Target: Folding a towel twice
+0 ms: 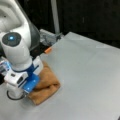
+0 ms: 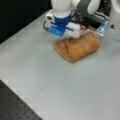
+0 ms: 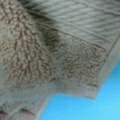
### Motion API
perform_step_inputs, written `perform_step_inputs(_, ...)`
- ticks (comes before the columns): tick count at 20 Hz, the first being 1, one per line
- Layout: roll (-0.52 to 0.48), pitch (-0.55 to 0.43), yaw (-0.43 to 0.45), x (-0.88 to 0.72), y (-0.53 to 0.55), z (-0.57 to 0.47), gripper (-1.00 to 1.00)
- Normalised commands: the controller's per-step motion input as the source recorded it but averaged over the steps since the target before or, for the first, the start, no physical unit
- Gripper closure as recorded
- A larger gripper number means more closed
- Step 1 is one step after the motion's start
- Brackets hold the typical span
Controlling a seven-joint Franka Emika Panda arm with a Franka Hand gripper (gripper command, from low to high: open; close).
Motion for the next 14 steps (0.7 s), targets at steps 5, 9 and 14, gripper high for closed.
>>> perform_step_inputs(5,-0.071,0.198,0.042,-0.04,0.04,0.39,-1.00)
perform_step_inputs(9,0.065,0.091,-0.098,-0.01,0.18,0.24,-1.00)
perform_step_inputs(14,0.191,-0.028,-0.111,0.00,0.26,0.15,-1.00)
